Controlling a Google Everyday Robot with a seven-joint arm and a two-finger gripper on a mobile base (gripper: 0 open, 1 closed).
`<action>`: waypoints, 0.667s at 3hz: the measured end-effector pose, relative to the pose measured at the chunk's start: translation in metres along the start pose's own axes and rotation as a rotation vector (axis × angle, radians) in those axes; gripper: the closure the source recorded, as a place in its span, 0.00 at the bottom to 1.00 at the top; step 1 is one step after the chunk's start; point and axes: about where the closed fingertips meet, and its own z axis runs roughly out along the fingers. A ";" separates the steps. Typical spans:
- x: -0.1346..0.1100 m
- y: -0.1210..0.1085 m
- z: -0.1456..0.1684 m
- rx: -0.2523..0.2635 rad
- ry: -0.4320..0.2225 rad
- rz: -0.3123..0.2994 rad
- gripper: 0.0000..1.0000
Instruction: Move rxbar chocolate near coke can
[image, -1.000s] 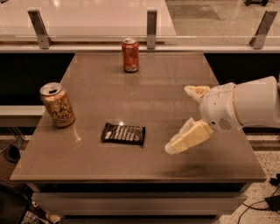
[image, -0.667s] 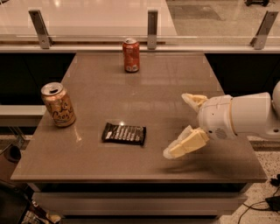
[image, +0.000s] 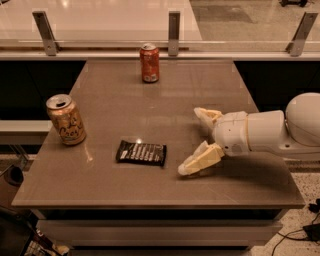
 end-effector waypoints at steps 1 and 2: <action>0.000 -0.004 0.011 -0.014 -0.016 0.010 0.00; -0.002 -0.001 0.018 -0.021 -0.019 0.025 0.00</action>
Offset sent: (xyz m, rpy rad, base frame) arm 0.0068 0.0199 -0.0097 0.0397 0.0448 -0.0001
